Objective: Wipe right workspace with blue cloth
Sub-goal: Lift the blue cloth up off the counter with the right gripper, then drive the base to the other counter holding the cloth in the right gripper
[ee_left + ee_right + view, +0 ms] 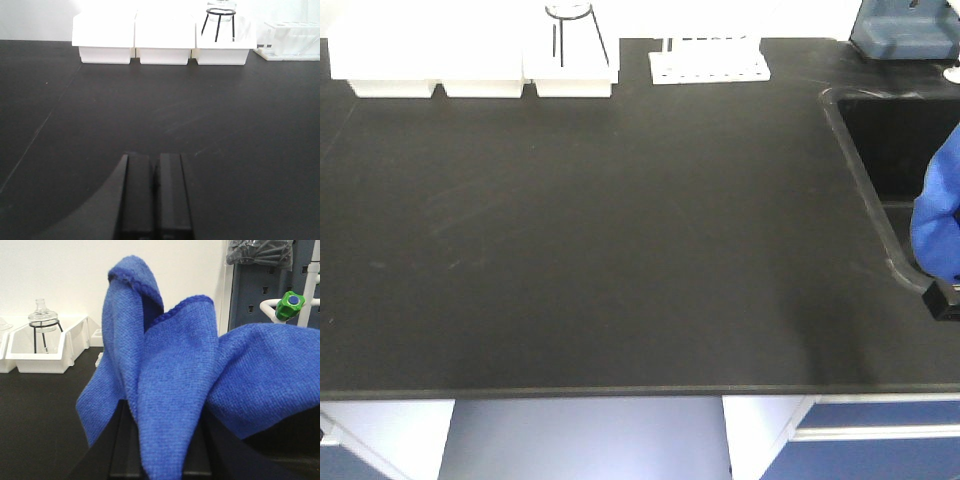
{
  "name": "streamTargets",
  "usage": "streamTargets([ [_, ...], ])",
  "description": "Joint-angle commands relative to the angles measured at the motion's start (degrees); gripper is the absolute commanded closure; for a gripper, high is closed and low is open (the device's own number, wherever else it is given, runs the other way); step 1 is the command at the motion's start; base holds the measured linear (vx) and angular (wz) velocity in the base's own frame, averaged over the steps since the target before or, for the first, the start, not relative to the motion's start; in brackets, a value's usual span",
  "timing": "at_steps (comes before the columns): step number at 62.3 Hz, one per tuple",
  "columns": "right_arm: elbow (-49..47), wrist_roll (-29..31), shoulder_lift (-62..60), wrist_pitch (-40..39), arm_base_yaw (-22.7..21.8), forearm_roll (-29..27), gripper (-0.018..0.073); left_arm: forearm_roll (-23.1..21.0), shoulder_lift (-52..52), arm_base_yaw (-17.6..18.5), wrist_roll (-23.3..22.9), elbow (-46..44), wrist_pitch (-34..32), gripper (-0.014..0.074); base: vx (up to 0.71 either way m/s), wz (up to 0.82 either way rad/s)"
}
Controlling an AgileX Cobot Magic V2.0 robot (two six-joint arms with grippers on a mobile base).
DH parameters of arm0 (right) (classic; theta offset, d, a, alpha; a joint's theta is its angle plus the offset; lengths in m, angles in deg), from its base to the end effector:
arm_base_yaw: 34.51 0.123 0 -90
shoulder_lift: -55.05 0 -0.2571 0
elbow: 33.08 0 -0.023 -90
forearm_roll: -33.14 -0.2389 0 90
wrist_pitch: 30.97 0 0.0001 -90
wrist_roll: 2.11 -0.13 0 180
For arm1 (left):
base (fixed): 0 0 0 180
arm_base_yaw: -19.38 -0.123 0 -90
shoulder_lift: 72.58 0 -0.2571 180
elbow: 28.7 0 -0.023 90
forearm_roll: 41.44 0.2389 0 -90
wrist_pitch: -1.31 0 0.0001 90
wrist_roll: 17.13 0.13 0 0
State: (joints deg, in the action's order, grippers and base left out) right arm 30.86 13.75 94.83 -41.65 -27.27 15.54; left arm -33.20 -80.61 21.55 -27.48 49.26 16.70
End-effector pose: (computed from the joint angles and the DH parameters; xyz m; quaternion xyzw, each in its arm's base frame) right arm 0.1691 0.0142 0.2451 -0.0176 0.7283 0.0315 0.6843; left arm 0.1096 0.0008 0.1732 -0.0136 0.7727 -0.0106 0.6345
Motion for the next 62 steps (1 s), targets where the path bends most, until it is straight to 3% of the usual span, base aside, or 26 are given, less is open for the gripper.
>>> streamTargets([
  [1, -1.67, 0.37, 0.32, -5.03, -0.28, 0.38, 0.0559, 0.06, 0.84, 0.25, -0.49, 1.74, -4.85, 0.0602, -0.16, 0.05],
  [29, -1.67, 0.37, 0.32, -5.03, -0.28, 0.38, 0.0559, 0.06, 0.84, 0.25, -0.49, 1.74, -4.85, 0.0602, -0.13, -0.07],
  [62, -1.67, 0.37, 0.32, -5.03, -0.28, 0.38, 0.0559, 0.06, 0.84, 0.25, -0.49, 1.74, -4.85, 0.0602, -0.21, -0.29],
])
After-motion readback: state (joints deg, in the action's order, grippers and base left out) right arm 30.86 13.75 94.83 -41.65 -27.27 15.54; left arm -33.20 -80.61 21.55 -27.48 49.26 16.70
